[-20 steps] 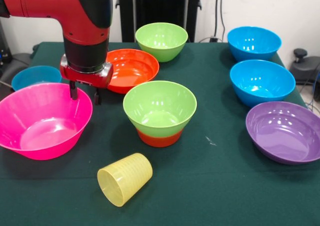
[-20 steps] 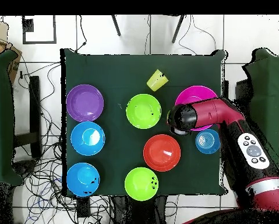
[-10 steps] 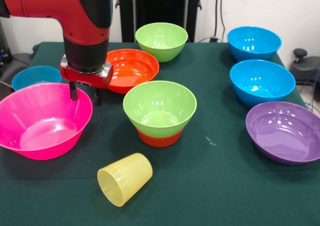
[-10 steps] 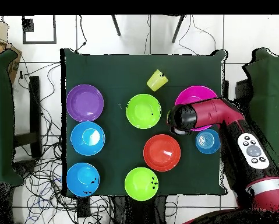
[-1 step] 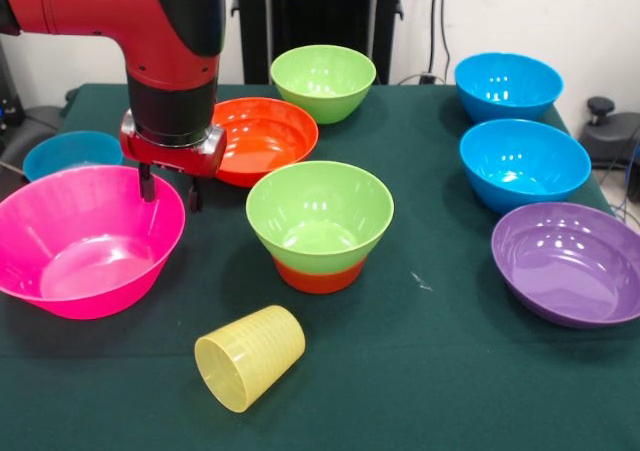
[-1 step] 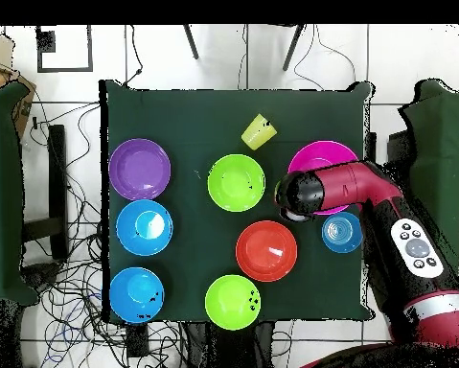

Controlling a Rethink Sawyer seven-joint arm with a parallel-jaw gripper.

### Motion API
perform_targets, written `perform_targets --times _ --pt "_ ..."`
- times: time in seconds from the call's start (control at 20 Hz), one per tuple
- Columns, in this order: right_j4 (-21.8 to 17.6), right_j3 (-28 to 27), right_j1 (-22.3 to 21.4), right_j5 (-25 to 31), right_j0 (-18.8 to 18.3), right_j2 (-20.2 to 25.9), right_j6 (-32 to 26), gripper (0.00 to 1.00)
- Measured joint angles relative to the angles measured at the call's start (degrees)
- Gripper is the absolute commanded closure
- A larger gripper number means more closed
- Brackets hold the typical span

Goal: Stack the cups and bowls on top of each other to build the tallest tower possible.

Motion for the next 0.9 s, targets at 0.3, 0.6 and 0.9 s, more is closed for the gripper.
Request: perform_targets --times 0.3,0.6,0.9 --pt "0.0 0.0 0.1 0.0 0.0 0.0 0.0 0.00" --pt "0.0 0.0 0.9 -0.2 0.0 0.0 0.0 0.00" --pt "0.0 0.0 1.4 -0.2 0.0 0.0 0.0 0.00"
